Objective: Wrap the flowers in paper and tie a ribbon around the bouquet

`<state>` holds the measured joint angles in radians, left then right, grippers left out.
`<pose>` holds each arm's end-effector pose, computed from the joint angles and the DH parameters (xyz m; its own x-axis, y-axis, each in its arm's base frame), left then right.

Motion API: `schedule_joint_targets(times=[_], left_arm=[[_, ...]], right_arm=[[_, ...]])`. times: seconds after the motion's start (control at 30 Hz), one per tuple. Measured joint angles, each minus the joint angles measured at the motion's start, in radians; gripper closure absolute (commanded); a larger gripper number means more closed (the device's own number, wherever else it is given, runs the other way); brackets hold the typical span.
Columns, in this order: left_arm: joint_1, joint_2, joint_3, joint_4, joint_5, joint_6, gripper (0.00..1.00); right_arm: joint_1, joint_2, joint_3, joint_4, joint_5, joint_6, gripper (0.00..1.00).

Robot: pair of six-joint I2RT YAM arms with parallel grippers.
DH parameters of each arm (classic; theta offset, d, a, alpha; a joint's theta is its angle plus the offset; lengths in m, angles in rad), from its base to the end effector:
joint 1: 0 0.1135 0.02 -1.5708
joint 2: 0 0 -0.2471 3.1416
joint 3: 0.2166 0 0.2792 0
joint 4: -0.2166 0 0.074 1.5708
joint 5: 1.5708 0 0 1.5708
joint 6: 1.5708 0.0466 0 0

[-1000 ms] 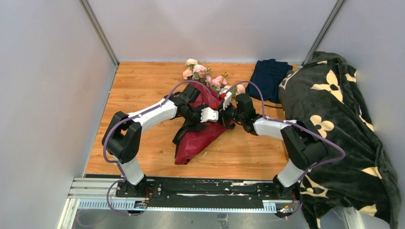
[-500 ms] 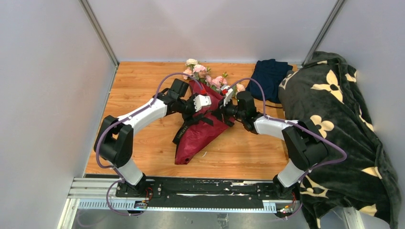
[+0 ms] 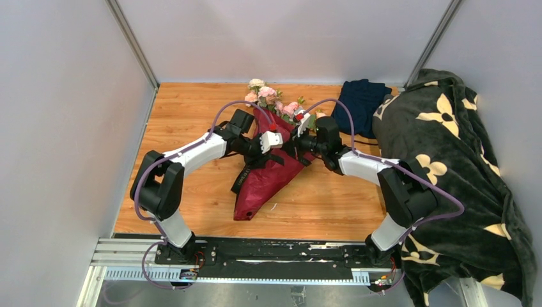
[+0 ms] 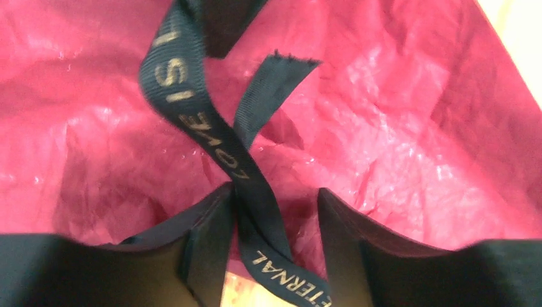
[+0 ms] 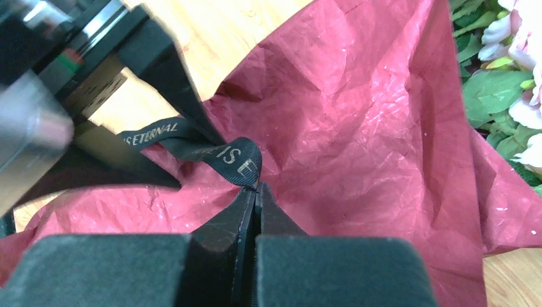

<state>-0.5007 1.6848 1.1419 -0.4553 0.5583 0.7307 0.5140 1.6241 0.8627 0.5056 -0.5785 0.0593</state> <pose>0.3163 -0.2012 0.1741 -0.1093 0.7051 -0.7007 0.9828 0.1822 0.0300 0.3195 0.2096 0.1870 -0.2716 -0.0964 -0.9576 -0.8577 0.4756 0.1954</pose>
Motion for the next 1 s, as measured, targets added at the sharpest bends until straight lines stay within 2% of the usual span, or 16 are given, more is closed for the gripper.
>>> schedule_joint_targets(times=[0.1, 0.13, 0.2, 0.37, 0.5, 0.67, 0.73, 0.87, 1.0], left_arm=[[0.0, 0.017, 0.003, 0.01, -0.035, -0.008, 0.97], [0.0, 0.025, 0.008, 0.006, -0.043, -0.006, 1.0], [0.0, 0.034, 0.009, 0.001, -0.05, -0.006, 1.0], [0.0, 0.032, 0.01, -0.023, -0.032, -0.002, 1.0], [0.0, 0.032, 0.026, -0.068, 0.003, -0.016, 1.0], [0.0, 0.032, 0.054, -0.083, 0.039, -0.051, 1.0], [0.0, 0.032, 0.057, -0.086, 0.048, -0.061, 1.0], [0.0, 0.032, 0.057, -0.096, 0.059, -0.07, 1.0], [0.0, 0.031, 0.057, -0.103, 0.064, -0.074, 1.0]], right_arm=[[0.0, 0.014, 0.001, -0.001, -0.002, 0.005, 1.0], [0.0, 0.019, 0.001, -0.003, -0.002, 0.006, 1.0], [0.0, 0.023, 0.001, -0.006, -0.001, 0.006, 0.98], [0.0, 0.016, 0.0, -0.026, 0.005, -0.006, 0.76], [0.0, -0.074, -0.032, -0.081, 0.003, -0.053, 0.64], [0.0, -0.327, -0.176, -0.043, -0.04, -0.098, 0.62], [0.005, -0.368, -0.208, -0.015, -0.07, -0.107, 0.62], [0.054, -0.324, -0.225, 0.04, -0.138, -0.131, 0.64], [0.117, -0.204, -0.211, 0.069, -0.185, -0.144, 0.64]])
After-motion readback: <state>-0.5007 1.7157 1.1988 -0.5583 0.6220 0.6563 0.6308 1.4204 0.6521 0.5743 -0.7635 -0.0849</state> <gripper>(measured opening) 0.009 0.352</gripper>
